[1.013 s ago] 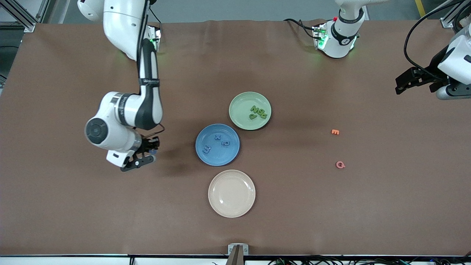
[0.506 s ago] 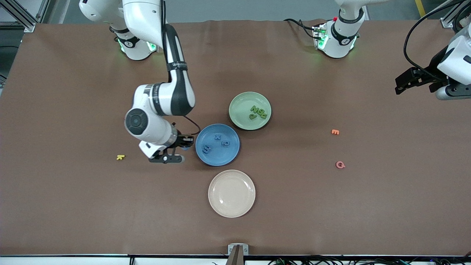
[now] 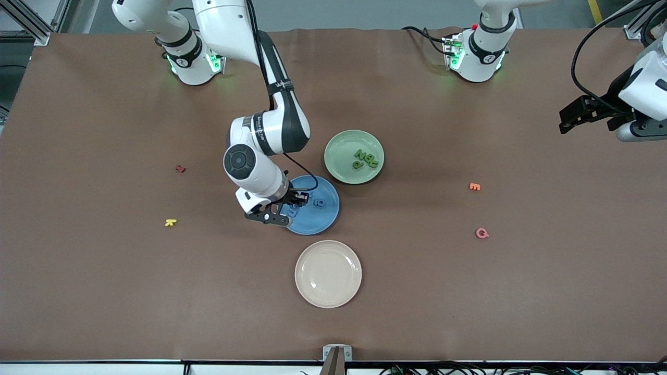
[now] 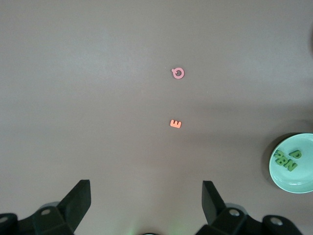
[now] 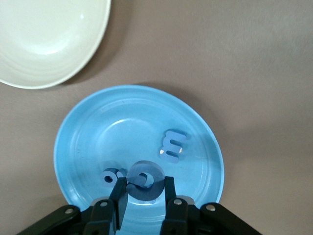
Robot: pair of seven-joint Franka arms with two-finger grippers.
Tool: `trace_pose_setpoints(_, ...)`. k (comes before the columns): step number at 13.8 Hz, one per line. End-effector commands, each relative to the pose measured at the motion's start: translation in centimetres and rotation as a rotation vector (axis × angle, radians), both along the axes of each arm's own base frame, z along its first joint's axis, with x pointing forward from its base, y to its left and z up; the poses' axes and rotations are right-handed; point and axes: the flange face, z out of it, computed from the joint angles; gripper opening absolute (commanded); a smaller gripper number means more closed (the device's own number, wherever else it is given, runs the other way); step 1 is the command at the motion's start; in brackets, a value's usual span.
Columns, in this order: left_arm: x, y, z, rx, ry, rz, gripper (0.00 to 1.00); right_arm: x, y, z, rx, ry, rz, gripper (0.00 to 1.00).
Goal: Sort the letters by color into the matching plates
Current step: 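Lower the blue G onto the blue plate and open the right gripper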
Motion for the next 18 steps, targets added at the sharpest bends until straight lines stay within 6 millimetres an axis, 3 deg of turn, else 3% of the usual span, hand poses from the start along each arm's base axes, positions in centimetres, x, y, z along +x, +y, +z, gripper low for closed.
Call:
trace_pose_setpoints(1, -0.3, 0.1, 0.2, -0.008, -0.008, -0.010, 1.00, -0.6, 0.8, -2.0, -0.022, 0.024, -0.034, 0.17)
trace_pose_setpoints(3, -0.3, 0.1, 0.2, -0.008, -0.008, -0.010, 1.00, -0.6, 0.7, -3.2, -0.040, 0.022, -0.036, 0.20)
trace_pose_setpoints(4, -0.5, 0.0, 0.0, -0.007, 0.000, -0.010, 1.00, -0.8, 0.9, -4.0, -0.046, 0.019, -0.031, 0.99)
trace_pose_setpoints(10, -0.5, 0.1, -0.1, -0.007, 0.002, -0.009, 1.00, -0.6, 0.7, -3.3, -0.047, 0.013, -0.032, 1.00)
trace_pose_setpoints(13, -0.5, 0.0, -0.1, -0.009, 0.003, -0.012, 1.00, -0.3, -0.3, -1.6, -0.076, 0.045, -0.016, 1.00)
trace_pose_setpoints(14, -0.4, 0.0, -0.1, -0.009, 0.002, -0.012, 1.00, -0.1, -0.5, -0.2, -0.092, 0.056, -0.005, 1.00)
trace_pose_setpoints(18, -0.4, -0.1, -0.1, -0.012, -0.001, -0.010, 1.00, 0.5, -1.3, 9.1, -0.163, 0.104, 0.038, 1.00)
